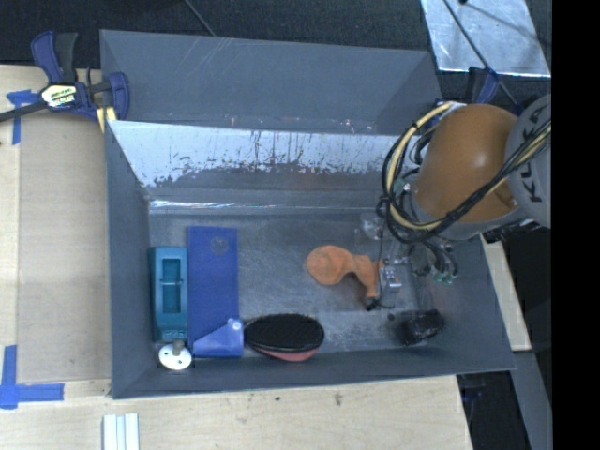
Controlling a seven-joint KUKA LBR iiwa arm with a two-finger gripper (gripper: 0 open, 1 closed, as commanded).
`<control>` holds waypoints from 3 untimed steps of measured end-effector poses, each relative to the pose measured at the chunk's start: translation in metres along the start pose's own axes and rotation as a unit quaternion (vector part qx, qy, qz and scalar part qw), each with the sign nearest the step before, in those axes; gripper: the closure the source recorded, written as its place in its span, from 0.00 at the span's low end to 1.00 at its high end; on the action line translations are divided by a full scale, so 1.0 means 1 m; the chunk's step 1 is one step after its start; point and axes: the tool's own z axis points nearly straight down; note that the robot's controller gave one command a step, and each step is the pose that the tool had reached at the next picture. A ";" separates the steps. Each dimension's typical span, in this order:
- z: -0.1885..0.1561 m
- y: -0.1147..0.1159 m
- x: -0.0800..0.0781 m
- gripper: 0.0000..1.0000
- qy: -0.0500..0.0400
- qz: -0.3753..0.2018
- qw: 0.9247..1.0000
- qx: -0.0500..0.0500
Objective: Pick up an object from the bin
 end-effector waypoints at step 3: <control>0.063 0.010 0.005 1.00 -0.004 0.020 1.000 0.000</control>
Offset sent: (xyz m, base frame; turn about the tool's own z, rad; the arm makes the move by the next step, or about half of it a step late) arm -0.0063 0.0101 -0.0636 0.0408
